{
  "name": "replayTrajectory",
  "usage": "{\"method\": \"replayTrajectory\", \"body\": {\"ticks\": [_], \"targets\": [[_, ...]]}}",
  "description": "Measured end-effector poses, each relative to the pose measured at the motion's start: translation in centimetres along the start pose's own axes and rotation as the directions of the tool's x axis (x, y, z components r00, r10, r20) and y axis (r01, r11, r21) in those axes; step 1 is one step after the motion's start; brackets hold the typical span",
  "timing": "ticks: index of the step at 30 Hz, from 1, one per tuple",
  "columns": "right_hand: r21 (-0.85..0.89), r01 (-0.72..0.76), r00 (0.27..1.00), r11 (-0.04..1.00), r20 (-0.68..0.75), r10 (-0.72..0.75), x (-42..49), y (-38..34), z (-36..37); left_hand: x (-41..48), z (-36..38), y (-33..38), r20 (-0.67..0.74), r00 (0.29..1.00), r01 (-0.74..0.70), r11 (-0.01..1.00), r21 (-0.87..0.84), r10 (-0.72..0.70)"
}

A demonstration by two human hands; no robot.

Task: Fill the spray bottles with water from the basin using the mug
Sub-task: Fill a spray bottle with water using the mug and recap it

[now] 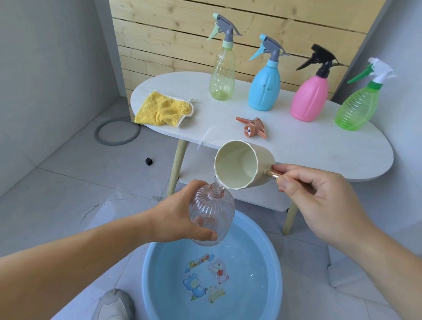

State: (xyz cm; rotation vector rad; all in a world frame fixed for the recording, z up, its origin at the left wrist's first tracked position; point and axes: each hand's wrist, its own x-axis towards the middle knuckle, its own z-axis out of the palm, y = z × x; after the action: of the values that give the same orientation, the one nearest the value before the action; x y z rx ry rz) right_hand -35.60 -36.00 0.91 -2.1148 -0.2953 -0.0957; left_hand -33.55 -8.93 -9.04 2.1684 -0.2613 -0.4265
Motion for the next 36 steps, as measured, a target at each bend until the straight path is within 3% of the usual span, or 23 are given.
{"method": "replayTrajectory", "body": {"ticks": [36], "targets": [[-0.037, 0.05, 0.999, 0.998, -0.005, -0.05, 0.3, 0.68, -0.14, 0.26, 0.48, -0.11, -0.006, 1.0, -0.004, 1.0, 0.021, 0.004]]}}
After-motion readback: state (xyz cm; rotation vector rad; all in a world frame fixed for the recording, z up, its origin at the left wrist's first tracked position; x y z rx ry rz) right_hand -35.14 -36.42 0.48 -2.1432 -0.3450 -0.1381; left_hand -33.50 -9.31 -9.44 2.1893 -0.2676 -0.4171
